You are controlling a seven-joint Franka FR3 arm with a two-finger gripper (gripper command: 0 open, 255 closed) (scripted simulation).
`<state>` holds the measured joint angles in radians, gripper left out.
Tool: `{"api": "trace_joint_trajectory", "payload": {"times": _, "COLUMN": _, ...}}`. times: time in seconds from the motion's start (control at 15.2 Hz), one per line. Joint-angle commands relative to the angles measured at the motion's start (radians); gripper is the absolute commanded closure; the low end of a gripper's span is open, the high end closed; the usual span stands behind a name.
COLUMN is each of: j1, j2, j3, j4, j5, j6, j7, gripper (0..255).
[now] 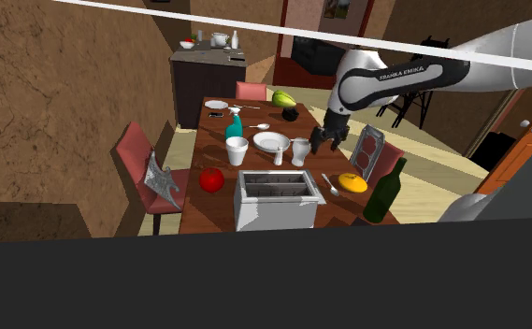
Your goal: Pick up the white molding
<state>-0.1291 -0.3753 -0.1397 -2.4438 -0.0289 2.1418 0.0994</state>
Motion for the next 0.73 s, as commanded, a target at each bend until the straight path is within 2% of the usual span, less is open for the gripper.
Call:
{"api": "trace_joint_trajectory", "payload": {"times": 0.0, "j1": -0.011, "j2": 0.064, "j3": -0.017, "j4": 0.010, "j5": 0.000, "j6": 0.051, "j7": -0.005, "gripper": 0}}
{"api": "trace_joint_trajectory", "payload": {"times": 0.66, "j1": -0.054, "j2": 0.423, "j3": -0.084, "j4": 0.122, "j5": 0.058, "j6": 0.265, "j7": -0.043, "gripper": 0}}
